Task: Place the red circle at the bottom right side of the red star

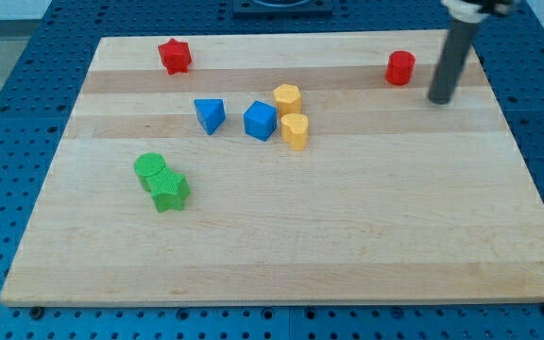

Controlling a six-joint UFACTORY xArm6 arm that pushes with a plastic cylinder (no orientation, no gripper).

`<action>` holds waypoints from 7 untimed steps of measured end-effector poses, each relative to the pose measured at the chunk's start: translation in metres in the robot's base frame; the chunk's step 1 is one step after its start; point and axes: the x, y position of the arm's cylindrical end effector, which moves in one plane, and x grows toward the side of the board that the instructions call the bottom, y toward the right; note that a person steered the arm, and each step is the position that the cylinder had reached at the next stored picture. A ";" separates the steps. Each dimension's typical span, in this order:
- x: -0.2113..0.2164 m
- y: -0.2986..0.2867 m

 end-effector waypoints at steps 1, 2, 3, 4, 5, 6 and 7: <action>-0.025 0.029; -0.052 -0.016; -0.068 -0.117; -0.071 -0.168; -0.073 -0.168; -0.084 -0.159; -0.086 -0.208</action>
